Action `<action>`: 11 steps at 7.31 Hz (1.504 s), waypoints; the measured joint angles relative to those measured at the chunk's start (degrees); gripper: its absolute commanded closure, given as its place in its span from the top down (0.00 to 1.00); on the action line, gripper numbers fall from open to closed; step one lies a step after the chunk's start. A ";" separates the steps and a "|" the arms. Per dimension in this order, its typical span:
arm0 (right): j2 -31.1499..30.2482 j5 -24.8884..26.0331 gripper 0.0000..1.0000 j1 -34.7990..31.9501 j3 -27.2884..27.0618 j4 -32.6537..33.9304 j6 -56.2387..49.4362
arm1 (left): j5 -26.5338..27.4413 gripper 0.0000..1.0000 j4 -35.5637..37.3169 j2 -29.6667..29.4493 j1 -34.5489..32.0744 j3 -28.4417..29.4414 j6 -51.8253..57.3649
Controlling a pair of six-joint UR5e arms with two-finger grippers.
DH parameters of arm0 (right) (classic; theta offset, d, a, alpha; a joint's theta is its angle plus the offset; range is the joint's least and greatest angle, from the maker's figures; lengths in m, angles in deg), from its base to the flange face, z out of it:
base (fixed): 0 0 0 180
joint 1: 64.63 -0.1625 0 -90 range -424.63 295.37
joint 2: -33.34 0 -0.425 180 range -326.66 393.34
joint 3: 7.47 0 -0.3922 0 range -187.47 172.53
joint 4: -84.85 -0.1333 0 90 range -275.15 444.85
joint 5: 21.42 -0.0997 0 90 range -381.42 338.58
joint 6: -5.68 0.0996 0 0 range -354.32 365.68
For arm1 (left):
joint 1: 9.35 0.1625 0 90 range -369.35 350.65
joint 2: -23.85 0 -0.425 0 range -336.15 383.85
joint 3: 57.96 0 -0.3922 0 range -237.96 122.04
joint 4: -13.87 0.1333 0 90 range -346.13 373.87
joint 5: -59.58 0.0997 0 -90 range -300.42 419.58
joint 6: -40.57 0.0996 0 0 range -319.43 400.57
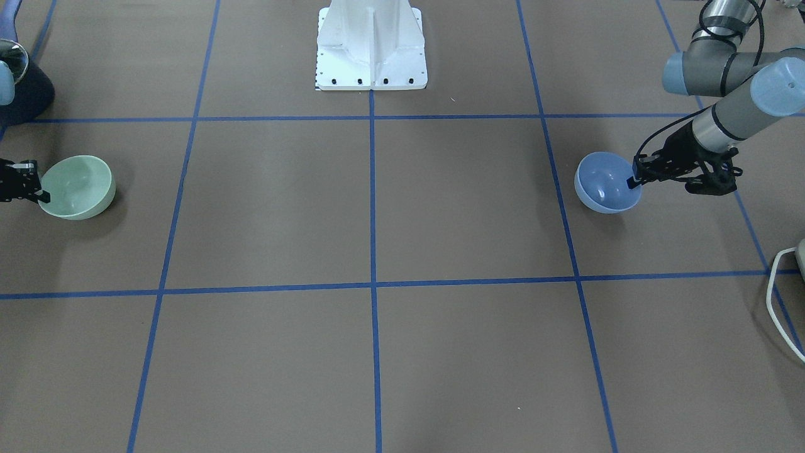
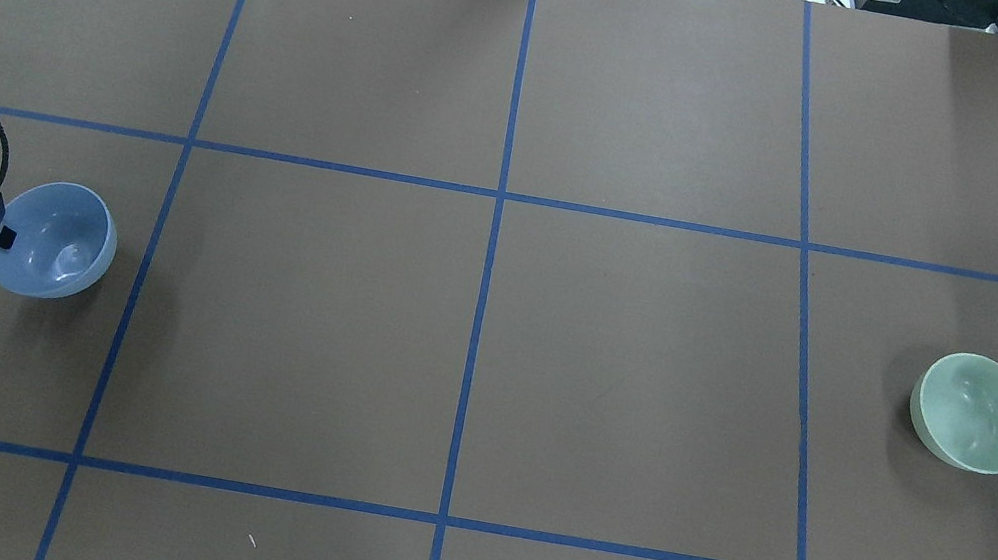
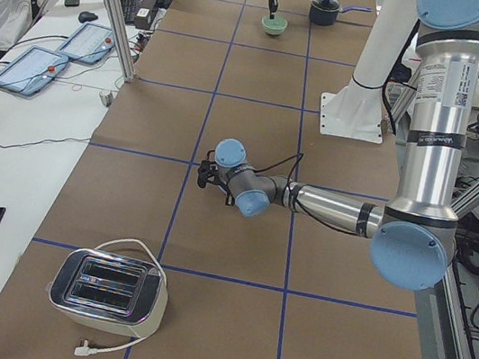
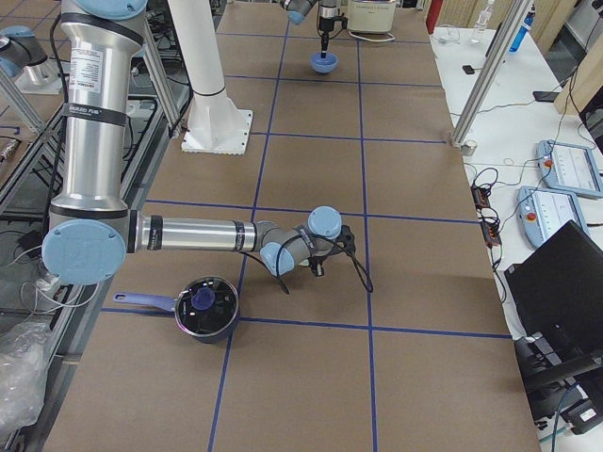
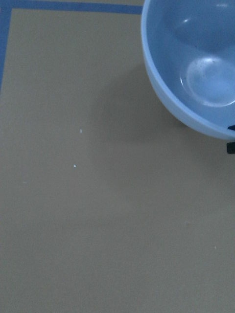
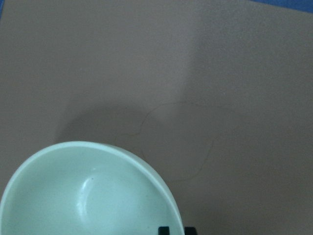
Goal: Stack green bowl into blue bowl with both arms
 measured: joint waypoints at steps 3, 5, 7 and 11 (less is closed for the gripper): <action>1.07 0.74 0.11 0.05 -0.38 -0.03 0.06 | -0.27 0.00 0.16 -0.99 -0.01 -0.52 -2.40; 1.37 0.27 0.10 0.01 -0.51 0.03 0.13 | -2.72 0.00 0.39 -1.30 -0.01 -1.34 -2.97; 1.76 -0.66 0.10 -0.05 -0.62 0.12 0.16 | -4.34 0.00 0.83 -3.08 -0.01 -2.81 -7.33; 6.38 -5.30 0.10 -2.13 -0.77 3.16 1.71 | -4.07 0.00 13.46 -14.25 0.78 -7.34 -13.48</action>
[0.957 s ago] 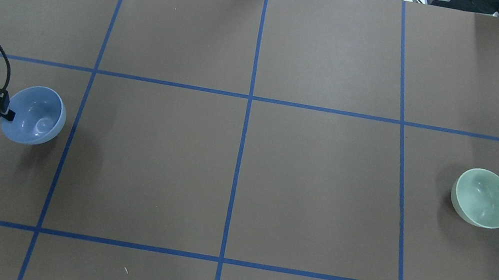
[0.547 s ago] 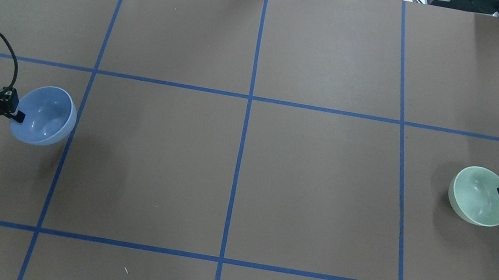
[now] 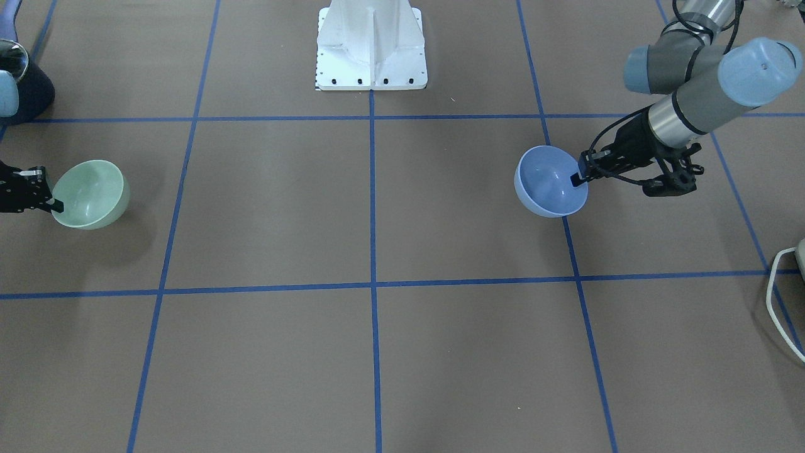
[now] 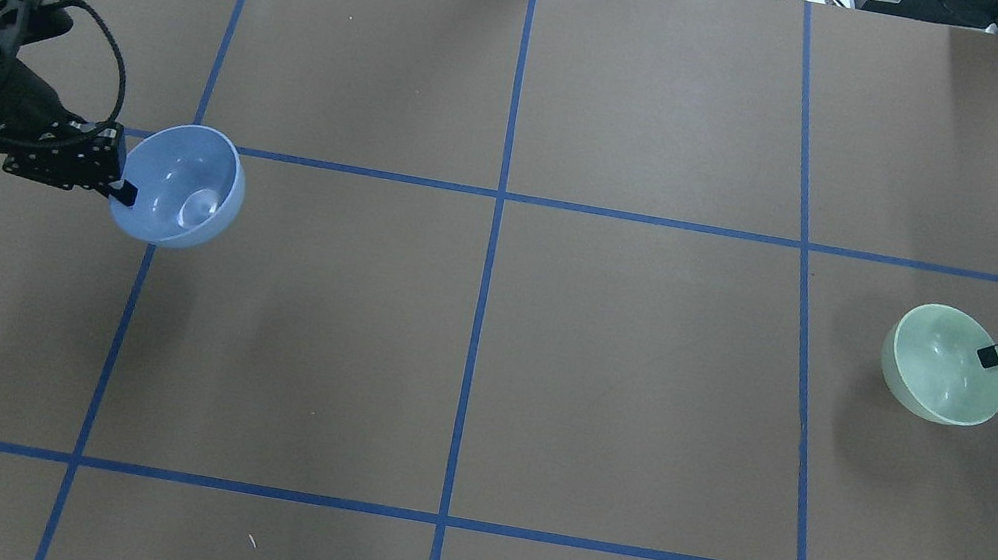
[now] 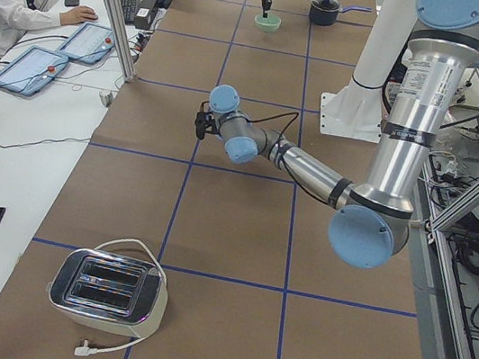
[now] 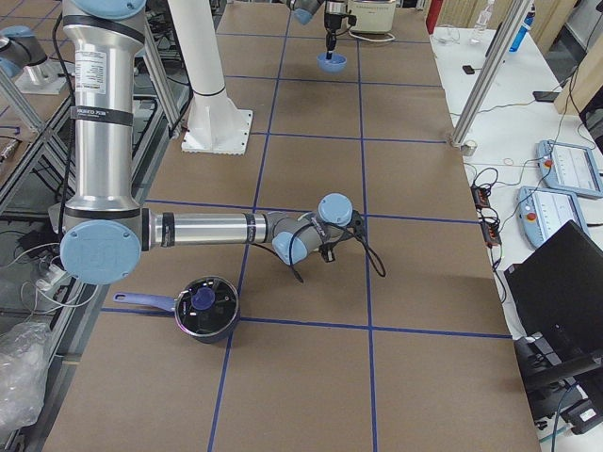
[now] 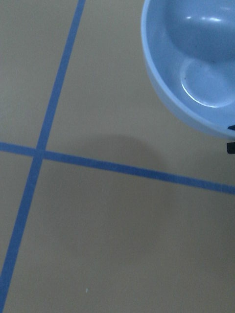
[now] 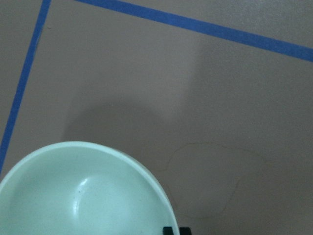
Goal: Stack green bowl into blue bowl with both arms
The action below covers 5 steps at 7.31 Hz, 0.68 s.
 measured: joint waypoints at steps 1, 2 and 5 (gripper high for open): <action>2.76 -0.59 0.10 -0.81 -0.90 3.82 0.60 | 2.02 0.00 3.10 -3.12 2.12 -0.58 -2.03; 5.51 -0.74 0.10 -1.20 -2.64 8.91 0.88 | 4.90 0.00 4.53 -6.15 5.54 -0.60 -5.46; 16.14 -0.33 0.11 -0.46 -6.94 24.88 3.11 | 13.80 0.00 6.22 -14.72 14.92 2.79 -13.79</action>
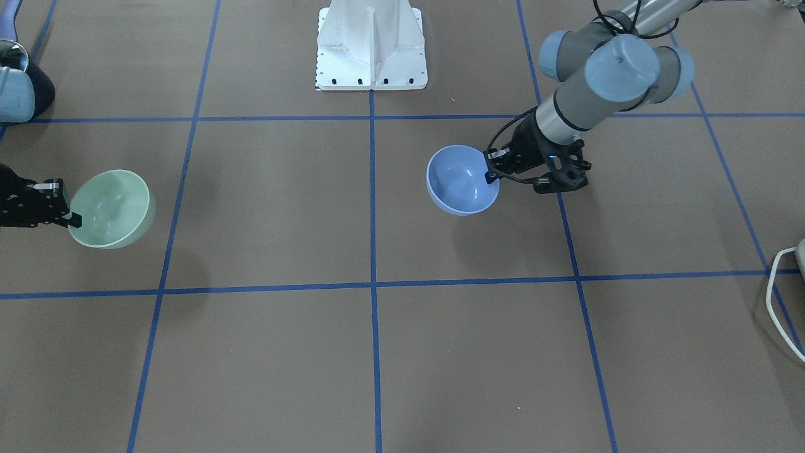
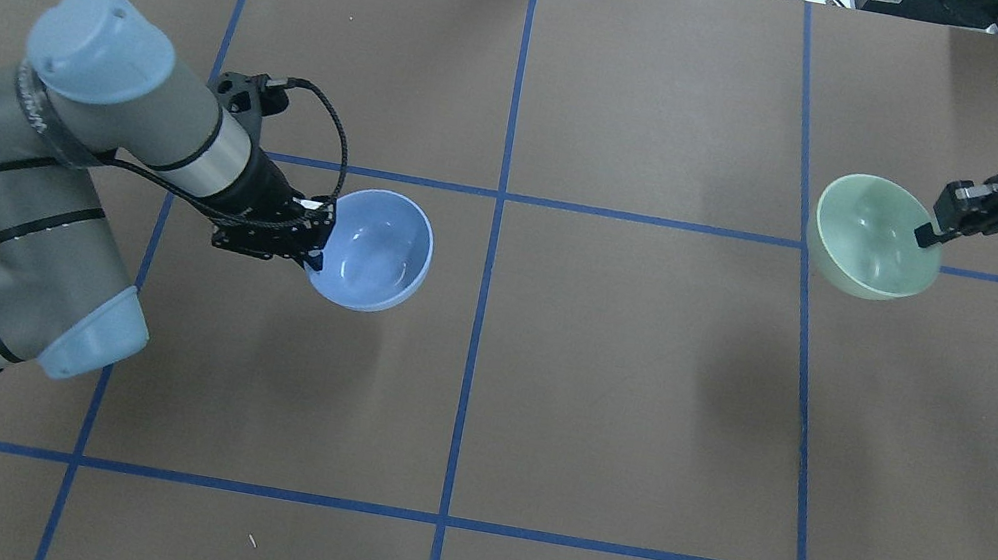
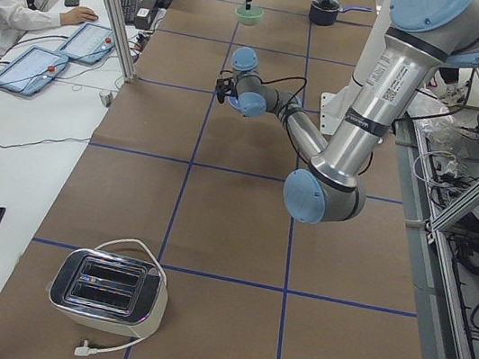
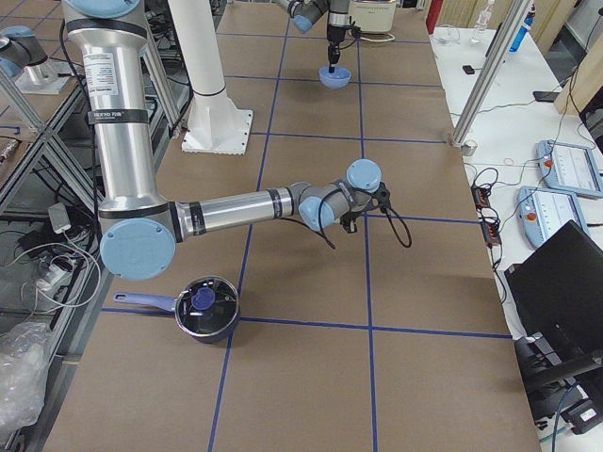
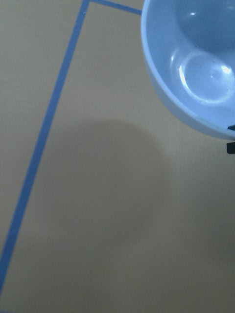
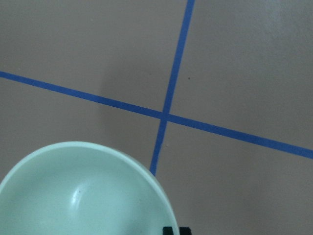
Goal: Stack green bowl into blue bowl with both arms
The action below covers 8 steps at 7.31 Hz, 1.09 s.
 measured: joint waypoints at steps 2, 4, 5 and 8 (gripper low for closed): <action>5.85 0.13 0.11 2.85 -1.92 3.44 7.32 | 3.80 0.00 0.13 -4.78 2.80 4.20 -2.64; 9.57 0.28 0.11 5.67 -3.58 3.83 13.81 | 6.26 0.00 0.14 -9.06 4.52 8.57 -4.27; 11.18 0.61 0.11 6.79 -3.96 3.86 16.01 | 6.95 0.00 0.14 -9.86 5.12 9.54 -4.63; 15.61 2.89 0.12 10.57 -4.72 3.85 23.33 | 8.84 0.01 0.05 -11.28 6.27 11.54 -4.63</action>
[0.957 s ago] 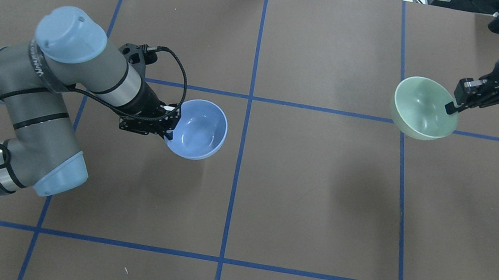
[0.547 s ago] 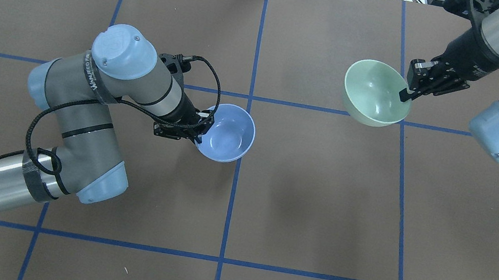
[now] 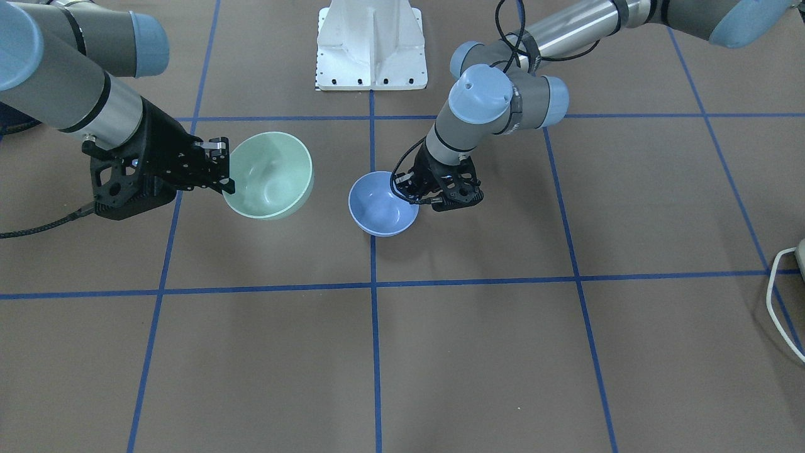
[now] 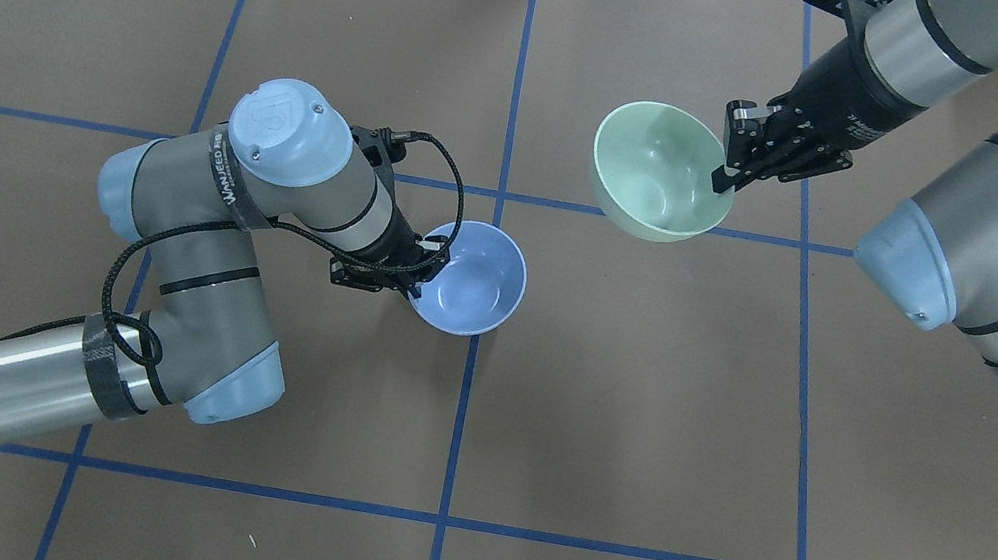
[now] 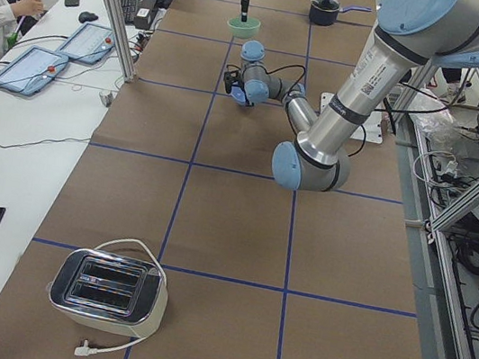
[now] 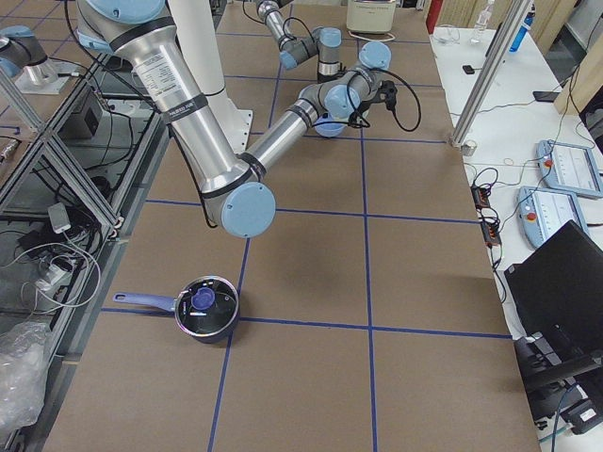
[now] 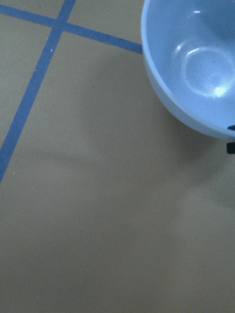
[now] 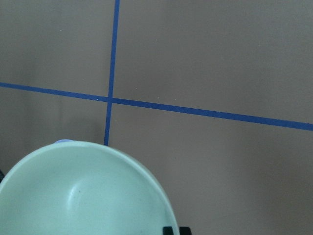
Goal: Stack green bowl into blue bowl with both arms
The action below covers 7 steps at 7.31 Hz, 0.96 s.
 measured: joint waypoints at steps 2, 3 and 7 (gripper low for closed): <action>1.82 0.81 0.12 1.54 -0.05 0.00 2.62 | 0.62 0.77 -0.19 -0.79 0.22 0.42 0.21; 2.68 1.61 0.12 2.62 -0.05 -0.01 3.70 | 1.11 0.94 -0.33 -0.82 0.24 0.36 0.25; 5.34 7.52 0.12 8.83 0.58 0.01 6.06 | 0.25 0.94 -0.12 3.18 -2.79 -4.11 6.89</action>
